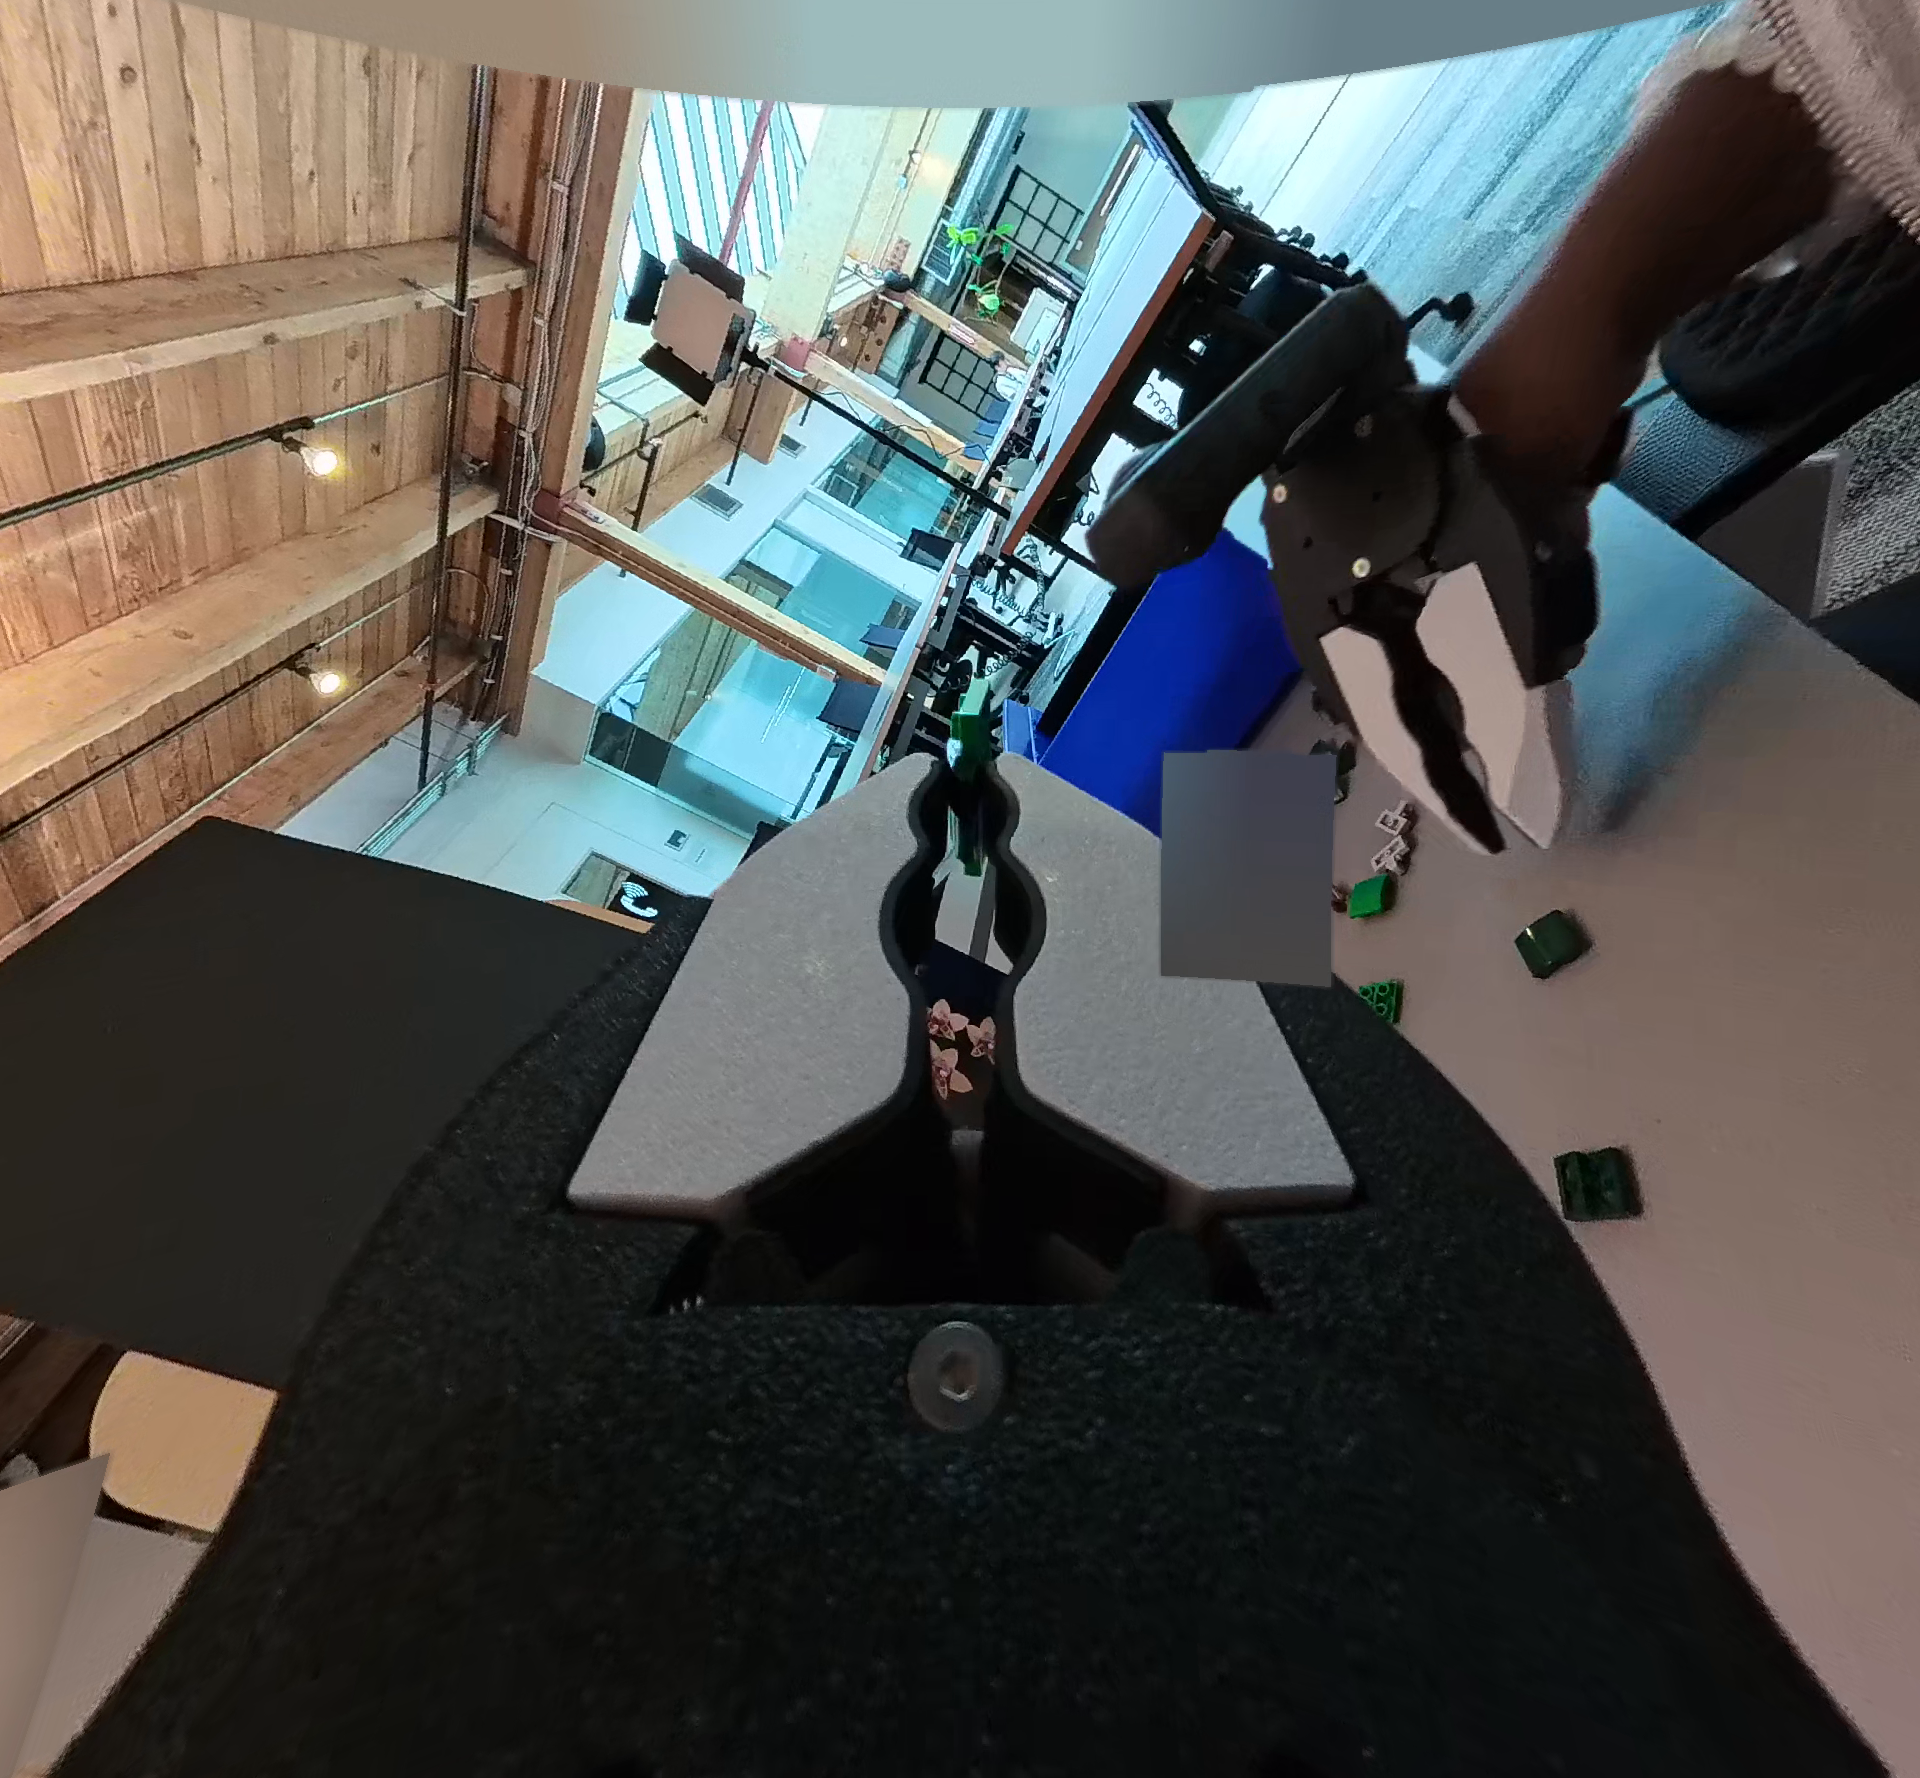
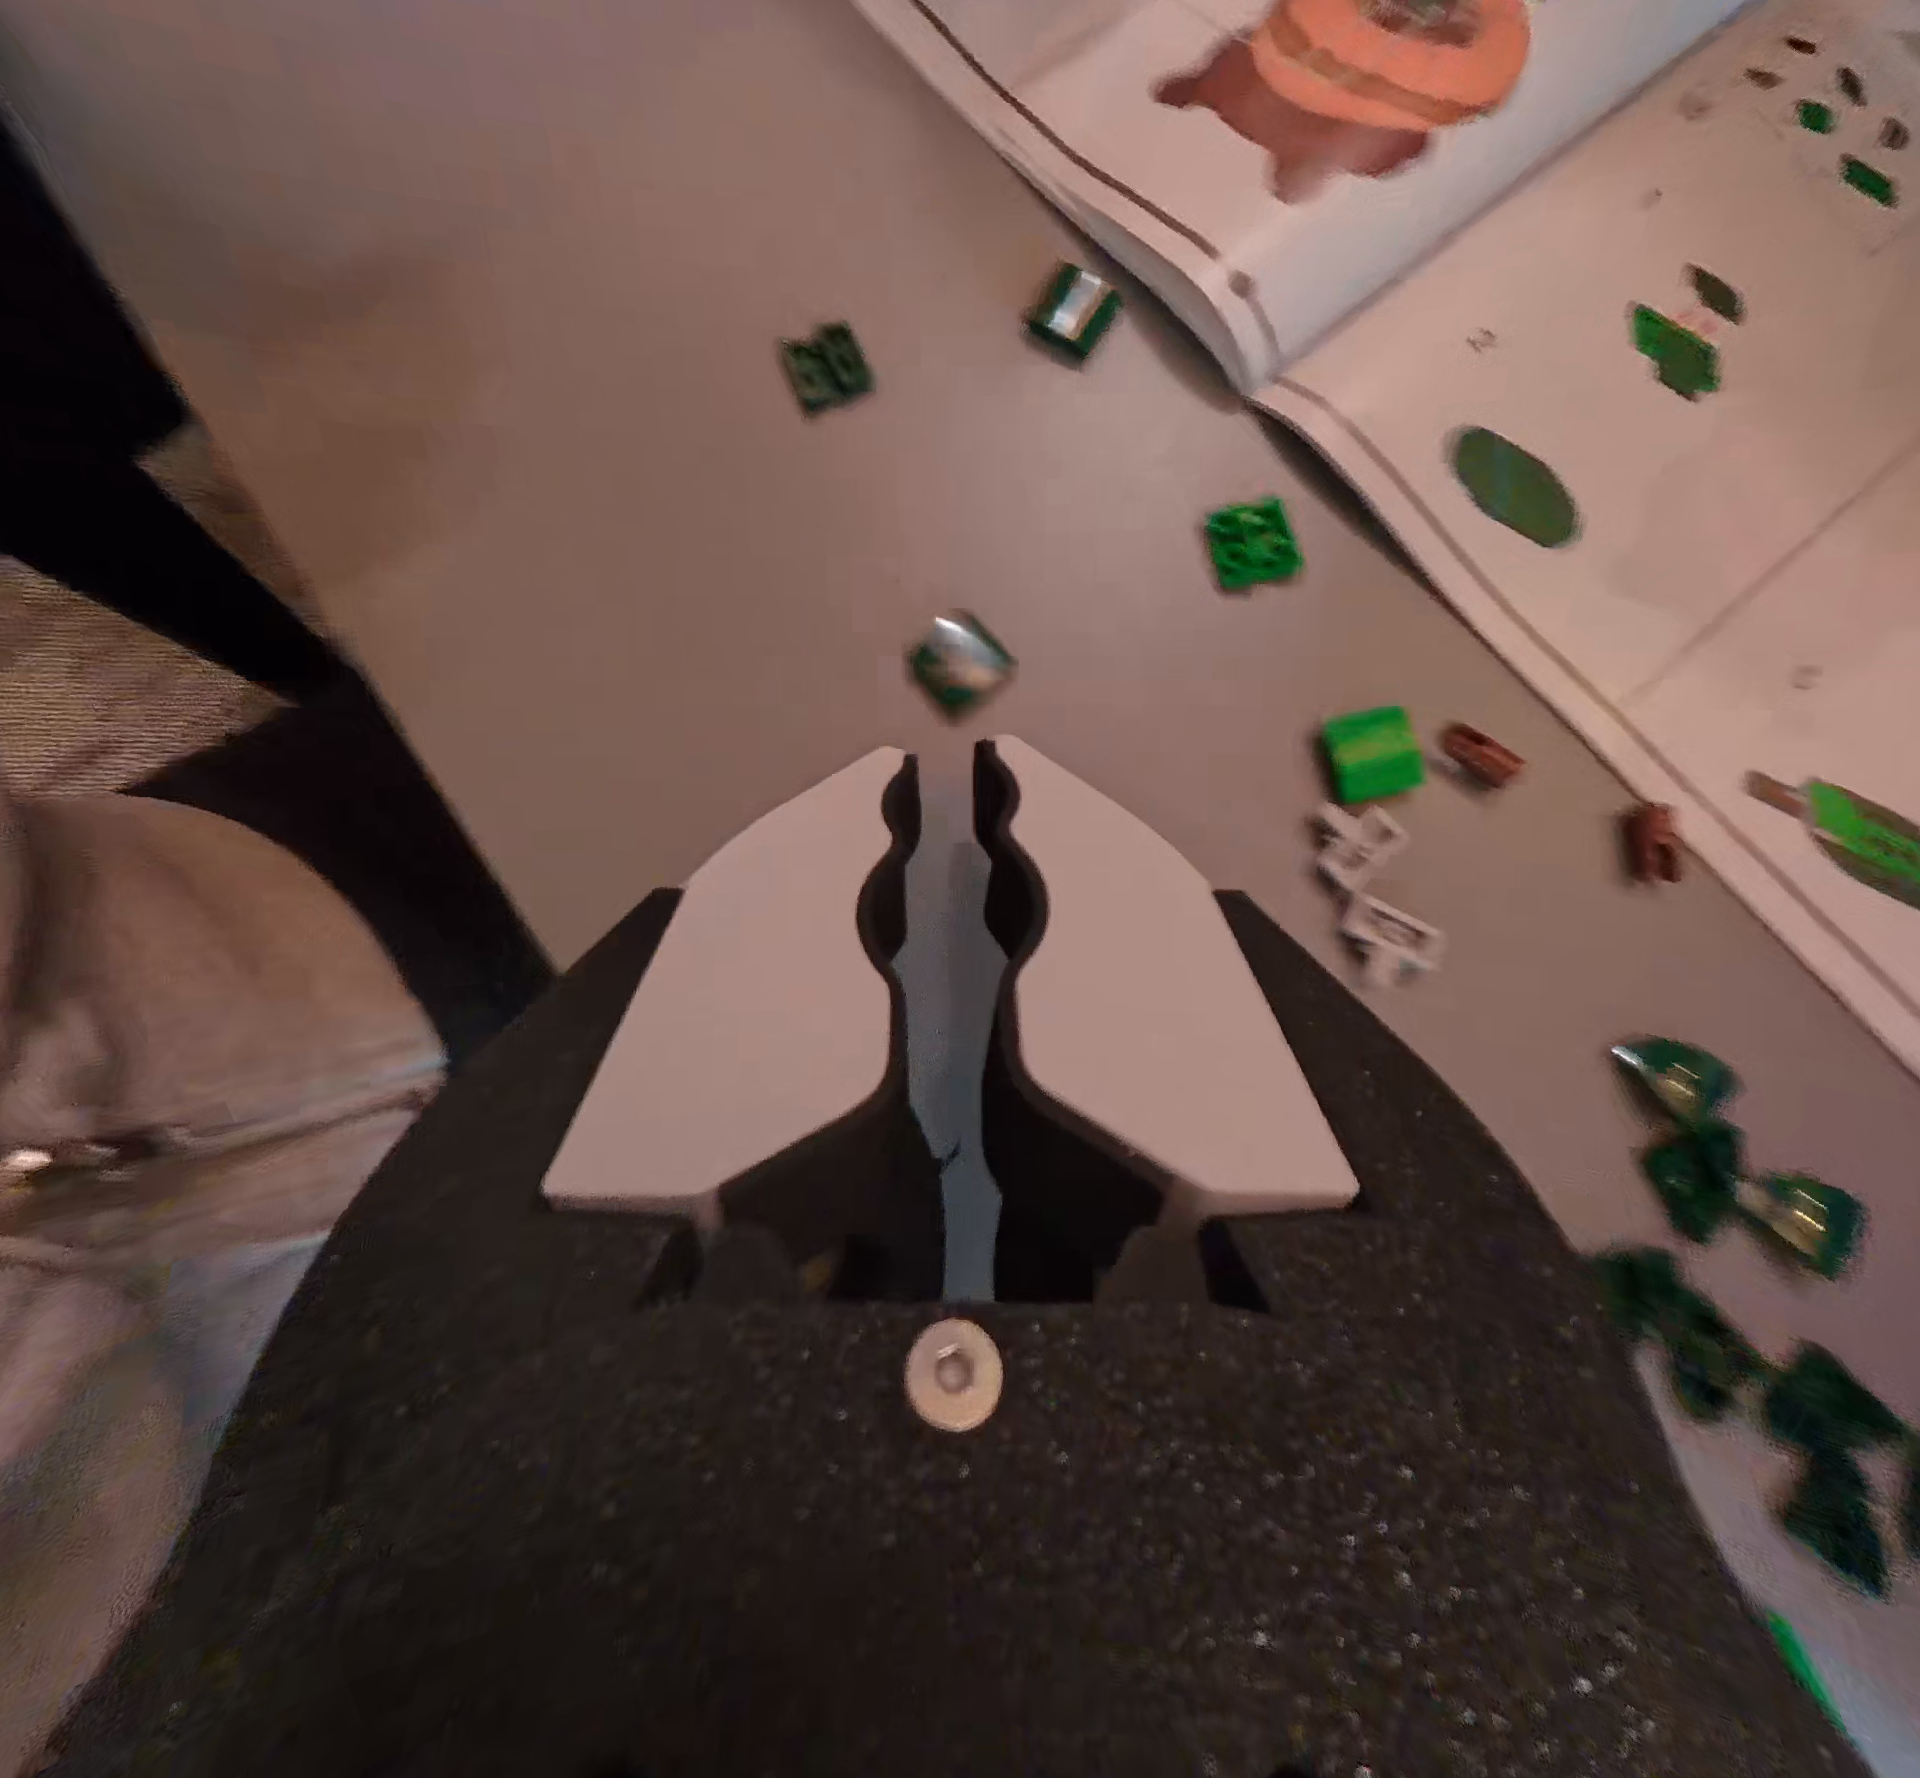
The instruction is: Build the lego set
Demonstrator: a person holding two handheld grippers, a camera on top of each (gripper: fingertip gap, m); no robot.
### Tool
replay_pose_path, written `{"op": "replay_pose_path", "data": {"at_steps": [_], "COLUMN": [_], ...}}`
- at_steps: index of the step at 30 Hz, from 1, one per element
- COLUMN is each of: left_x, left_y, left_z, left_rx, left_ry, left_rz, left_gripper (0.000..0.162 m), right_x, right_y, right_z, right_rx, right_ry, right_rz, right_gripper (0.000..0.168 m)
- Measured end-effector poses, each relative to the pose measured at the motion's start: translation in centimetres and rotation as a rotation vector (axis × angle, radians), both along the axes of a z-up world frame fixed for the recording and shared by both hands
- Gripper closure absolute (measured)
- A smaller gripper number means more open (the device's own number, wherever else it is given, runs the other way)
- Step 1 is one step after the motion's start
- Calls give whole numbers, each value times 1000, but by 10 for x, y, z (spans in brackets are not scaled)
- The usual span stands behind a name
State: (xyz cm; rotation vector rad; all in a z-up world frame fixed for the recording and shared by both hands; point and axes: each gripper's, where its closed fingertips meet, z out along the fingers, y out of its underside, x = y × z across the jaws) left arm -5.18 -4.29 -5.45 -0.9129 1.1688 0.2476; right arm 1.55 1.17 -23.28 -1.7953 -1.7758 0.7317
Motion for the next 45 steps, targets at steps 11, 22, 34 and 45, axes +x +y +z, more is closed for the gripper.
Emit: {"op": "replay_pose_path", "data": {"at_steps": [11, 22, 34, 45], "left_x": [-3, 0, 2, 20], "left_y": [2, 7, 9, 10], "left_z": [-2, -8, -11, -17], "left_rx": [-3, -11, 0, 24], "left_ry": [-2, 41, 56, 61], "left_rz": [3, 29, 27, -29], "left_gripper": [157, 157, 157, 158], "right_x": [-26, -3, -15, -13], "right_y": [-9, 27, 24, 22], "right_z": [-15, -7, -15, 45], "right_rx": [-32, 71, 2, -173], "right_ry": [16, 4, 12, 193], "right_rz": [-48, -168, -205, 120], "right_gripper": [166, 130, 145, 153]}}
